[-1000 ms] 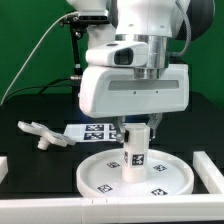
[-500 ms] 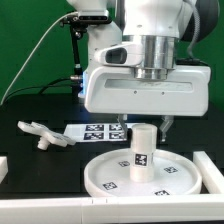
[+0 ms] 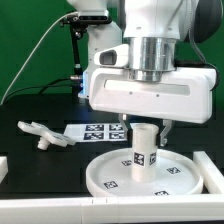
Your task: Assemble round table
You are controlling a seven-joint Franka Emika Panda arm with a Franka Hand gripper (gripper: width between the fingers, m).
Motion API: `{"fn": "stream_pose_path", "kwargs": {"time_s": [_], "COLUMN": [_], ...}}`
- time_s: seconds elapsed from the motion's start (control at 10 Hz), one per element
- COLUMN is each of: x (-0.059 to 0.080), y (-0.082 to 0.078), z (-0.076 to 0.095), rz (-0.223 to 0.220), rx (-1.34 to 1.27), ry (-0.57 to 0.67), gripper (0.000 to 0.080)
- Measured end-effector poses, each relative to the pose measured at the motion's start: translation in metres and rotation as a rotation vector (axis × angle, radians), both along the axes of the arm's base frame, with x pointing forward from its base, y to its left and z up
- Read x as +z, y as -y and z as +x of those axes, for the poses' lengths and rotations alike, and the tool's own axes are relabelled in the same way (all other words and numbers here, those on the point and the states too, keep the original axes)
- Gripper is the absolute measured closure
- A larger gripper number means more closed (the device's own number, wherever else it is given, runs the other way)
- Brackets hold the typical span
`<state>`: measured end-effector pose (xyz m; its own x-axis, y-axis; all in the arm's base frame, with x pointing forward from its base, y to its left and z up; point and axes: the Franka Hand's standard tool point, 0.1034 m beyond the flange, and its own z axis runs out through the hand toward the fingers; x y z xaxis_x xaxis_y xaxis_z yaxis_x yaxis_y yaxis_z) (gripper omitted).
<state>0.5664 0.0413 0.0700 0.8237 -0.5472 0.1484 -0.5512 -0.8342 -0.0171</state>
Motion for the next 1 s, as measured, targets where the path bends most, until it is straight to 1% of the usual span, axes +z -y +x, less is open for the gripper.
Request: {"fn": "stream_pose_path", "kwargs": {"time_s": [0.1, 0.2, 0.4, 0.6, 0.7, 0.8, 0.9, 1.0], "x": [-0.0018, -0.003, -0.0034, -0.0034, -0.0035, -0.0041, -0.0047, -0.0051], "y": [0.0008, 0.0015, 0.0029, 0.0029, 0.0038, 0.0039, 0.0034, 0.0039], "z": [-0.0003, 0.0001, -0.0003, -0.0004, -0.0007, -0.0016, -0.0024, -0.0032], "rz": [0.02, 0.03, 0.045, 0.048, 0.061, 0.09, 0.127, 0.173], "rx": [-0.127, -0.195, -0.262, -0.272, -0.321, -0.431, -0.619, -0.801], "ry": [0.007, 0.01, 0.014, 0.014, 0.018, 0.022, 0.03, 0.035], "gripper": [0.0385, 0.0385, 0.0385, 0.0385, 0.0385, 0.0385, 0.0385, 0.0384]}}
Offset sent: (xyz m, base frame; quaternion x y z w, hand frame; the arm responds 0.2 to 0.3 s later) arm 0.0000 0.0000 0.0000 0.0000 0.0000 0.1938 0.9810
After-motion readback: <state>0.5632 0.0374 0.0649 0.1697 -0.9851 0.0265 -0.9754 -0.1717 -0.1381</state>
